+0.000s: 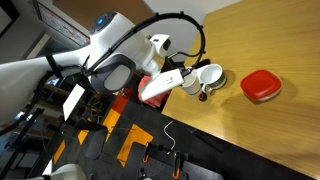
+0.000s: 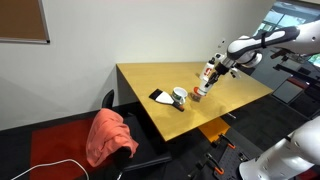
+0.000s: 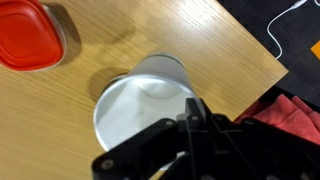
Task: Move the white cup to the left corner of the table
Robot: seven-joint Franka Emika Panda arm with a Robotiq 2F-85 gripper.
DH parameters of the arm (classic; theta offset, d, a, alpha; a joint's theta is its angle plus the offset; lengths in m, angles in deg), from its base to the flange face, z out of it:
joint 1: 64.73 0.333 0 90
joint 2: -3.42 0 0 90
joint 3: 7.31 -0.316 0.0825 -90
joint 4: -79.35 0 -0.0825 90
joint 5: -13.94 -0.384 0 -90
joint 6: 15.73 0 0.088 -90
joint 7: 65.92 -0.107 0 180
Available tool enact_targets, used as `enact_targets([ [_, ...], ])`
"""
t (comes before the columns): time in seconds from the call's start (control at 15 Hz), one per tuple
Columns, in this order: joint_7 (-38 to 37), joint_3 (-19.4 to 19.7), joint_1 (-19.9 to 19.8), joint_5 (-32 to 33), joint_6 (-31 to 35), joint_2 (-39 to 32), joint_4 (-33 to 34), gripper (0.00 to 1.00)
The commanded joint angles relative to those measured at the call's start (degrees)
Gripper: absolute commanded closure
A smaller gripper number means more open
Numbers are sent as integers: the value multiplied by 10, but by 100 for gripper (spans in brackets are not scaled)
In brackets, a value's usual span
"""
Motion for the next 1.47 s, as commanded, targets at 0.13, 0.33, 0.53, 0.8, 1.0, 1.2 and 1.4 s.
enact_targets([
  [0.13,9,3,66,-6,37,6,-6,99],
  [0.33,5,-15,106,-6,75,-9,-3,99],
  [0.53,14,-32,136,-14,113,-33,-1,99],
  [0.8,60,-59,154,-52,153,-71,-7,99],
  [1.0,136,-90,148,-112,172,-104,-8,99],
  [1.2,193,-117,141,-142,175,-137,-3,99],
  [1.4,210,-133,137,-133,186,-168,1,99],
])
